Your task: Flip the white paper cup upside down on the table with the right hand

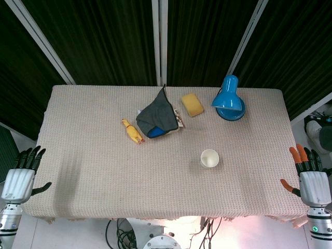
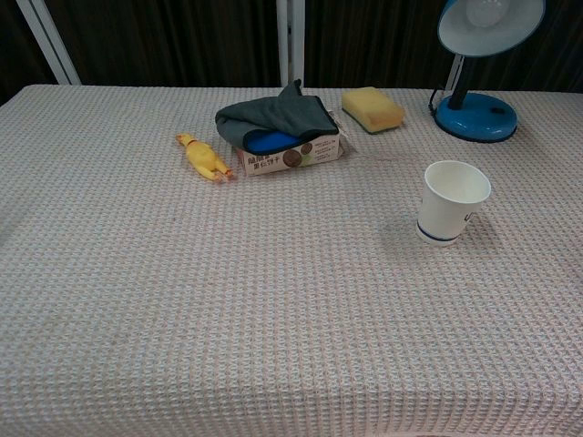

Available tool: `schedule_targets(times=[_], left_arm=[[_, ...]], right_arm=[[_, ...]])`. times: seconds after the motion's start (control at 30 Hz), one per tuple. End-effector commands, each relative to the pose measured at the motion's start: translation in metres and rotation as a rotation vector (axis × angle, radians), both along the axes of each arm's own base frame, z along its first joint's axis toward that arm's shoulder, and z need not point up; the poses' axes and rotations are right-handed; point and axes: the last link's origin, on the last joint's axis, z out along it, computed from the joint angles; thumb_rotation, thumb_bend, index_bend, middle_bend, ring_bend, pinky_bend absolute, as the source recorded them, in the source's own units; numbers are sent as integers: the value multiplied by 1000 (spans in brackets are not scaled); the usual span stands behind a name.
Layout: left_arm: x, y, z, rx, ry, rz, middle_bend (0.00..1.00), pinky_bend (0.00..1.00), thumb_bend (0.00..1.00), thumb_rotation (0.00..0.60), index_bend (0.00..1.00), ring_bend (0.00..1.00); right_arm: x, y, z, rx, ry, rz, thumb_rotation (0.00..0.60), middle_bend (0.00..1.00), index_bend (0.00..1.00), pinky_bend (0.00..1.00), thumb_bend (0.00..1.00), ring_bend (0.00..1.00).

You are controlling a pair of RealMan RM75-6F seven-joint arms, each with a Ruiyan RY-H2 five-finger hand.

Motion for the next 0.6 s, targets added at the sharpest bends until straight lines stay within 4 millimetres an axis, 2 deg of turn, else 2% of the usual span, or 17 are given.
schedule_targets(times=[0.03,0.4,0.5,0.6], left_arm=[[0,-1,0,-6,-3,1,7,89,85,600,35,0],[4,0,1,-12,-10,-13,7,88,84,600,35,0],[3,0,1,-13,-12,-8,7,88,84,600,35,0],[2,1,0,-19,-20,2,7,88,84,600,35,0]], right_arm=[[0,0,0,6,-4,-3,600,0,0,0,24,0],[5,-5,-3,73,11,-1,600,0,0,0,23,0],[12,-12,-6,106,23,12,600,0,0,0,23,0],[31,-24,-11,188,71,52,600,0,0,0,23,0]])
